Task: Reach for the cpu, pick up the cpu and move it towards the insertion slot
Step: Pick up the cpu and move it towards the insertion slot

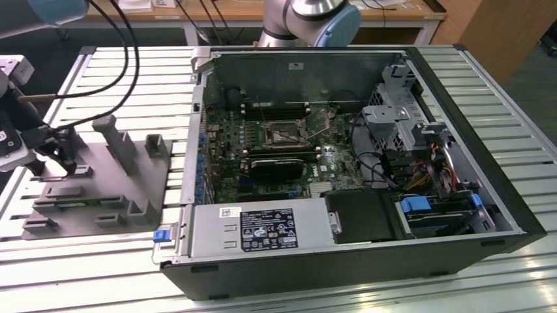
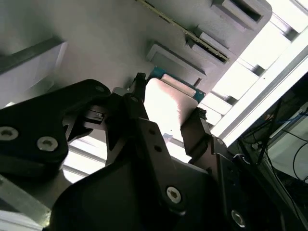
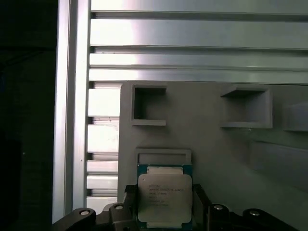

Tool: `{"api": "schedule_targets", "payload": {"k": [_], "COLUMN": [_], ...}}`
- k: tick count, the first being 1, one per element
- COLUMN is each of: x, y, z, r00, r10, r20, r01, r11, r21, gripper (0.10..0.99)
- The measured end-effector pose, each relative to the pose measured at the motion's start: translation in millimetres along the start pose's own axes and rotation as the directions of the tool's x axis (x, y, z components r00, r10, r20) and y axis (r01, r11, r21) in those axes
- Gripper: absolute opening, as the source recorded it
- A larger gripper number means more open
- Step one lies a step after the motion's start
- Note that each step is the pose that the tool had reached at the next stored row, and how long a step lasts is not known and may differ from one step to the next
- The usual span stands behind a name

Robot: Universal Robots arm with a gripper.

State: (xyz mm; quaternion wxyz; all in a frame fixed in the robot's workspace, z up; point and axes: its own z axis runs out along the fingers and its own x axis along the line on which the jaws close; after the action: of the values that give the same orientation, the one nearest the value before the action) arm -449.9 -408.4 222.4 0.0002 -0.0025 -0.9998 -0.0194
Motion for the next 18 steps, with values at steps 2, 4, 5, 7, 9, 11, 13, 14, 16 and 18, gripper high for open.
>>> {"api": "schedule_targets", "payload": {"k": [2, 4, 5, 7, 9, 11, 13, 14, 16, 18], "x": [0.0, 0.0, 0.0, 0.0, 0.0, 0.0, 0.0, 0.0, 0.0, 0.0], "y": [0.3, 0.5, 0.6, 0.9, 1.2, 1.4, 1.7, 1.8, 2.1, 2.4], "z": [-6.5, -13.4, -16.6, -23.2, -30.4, -37.5, -44.2, -47.4, -54.8, -61.4], "r00": [1.0000, 1.0000, 1.0000, 1.0000, 1.0000, 1.0000, 1.0000, 1.0000, 1.0000, 1.0000], "r10": [0.000, 0.000, 0.000, 0.000, 0.000, 0.000, 0.000, 0.000, 0.000, 0.000], "r20": [0.0001, 0.0001, 0.0002, 0.0002, 0.0003, 0.0003, 0.0005, 0.0007, 0.0007, 0.0007], "r01": [0.000, 0.000, 0.000, 0.000, 0.000, 0.000, 0.000, 0.000, 0.000, 0.000], "r11": [1.0000, 1.0000, 1.0000, 1.0000, 1.0000, 1.0000, 1.0000, 1.0000, 1.0000, 1.0000], "r21": [0.000, 0.000, 0.000, 0.000, 0.000, 0.000, 0.000, 0.000, 0.000, 0.000], "gripper": [0.541, 0.541, 0.541, 0.541, 0.541, 0.541, 0.541, 0.541, 0.541, 0.541]}}
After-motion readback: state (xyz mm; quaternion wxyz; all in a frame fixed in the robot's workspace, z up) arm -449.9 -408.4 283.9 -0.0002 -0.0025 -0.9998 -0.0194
